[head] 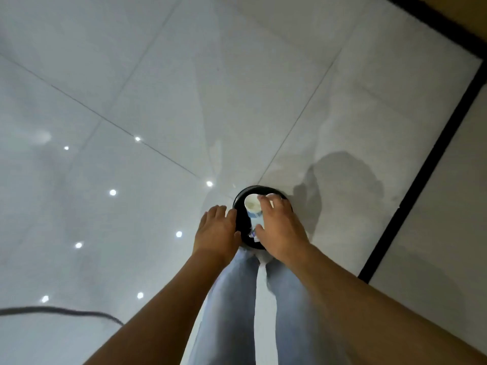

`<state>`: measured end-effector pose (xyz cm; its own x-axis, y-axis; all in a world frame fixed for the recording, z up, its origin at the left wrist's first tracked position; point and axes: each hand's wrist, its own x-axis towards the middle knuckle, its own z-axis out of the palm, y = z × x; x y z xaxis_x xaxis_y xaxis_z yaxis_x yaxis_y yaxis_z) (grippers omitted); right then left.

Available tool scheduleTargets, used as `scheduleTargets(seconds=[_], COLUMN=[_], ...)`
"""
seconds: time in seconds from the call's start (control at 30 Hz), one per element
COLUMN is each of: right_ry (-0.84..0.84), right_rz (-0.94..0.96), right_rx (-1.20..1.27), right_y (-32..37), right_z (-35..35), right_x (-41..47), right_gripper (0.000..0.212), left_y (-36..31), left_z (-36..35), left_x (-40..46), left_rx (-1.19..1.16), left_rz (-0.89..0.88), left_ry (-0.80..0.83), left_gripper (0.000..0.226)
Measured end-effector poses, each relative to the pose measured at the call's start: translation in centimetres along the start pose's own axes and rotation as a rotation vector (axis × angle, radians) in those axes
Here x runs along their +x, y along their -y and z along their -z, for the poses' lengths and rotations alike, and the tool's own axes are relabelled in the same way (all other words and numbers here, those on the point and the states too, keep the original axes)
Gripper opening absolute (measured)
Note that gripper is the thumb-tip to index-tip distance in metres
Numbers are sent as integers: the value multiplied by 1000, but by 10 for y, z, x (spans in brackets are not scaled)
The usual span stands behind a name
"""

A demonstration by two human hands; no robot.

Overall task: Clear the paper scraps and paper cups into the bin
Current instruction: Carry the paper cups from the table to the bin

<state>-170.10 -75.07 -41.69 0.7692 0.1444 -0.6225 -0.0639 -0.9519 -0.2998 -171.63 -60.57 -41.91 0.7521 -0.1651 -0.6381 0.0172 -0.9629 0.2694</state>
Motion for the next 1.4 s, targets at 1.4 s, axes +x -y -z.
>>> scheduleTargets(seconds=[1.4], right_ry=[279], right_rz=[935], right_rx=[-672], right_y=[580], right_z=[-197], right_x=[-298], right_gripper=[60], left_y=[415], left_z=[-20], left_x=[-543], left_rx=[-547], left_rz=[893], left_ry=[-397], left_gripper=[50])
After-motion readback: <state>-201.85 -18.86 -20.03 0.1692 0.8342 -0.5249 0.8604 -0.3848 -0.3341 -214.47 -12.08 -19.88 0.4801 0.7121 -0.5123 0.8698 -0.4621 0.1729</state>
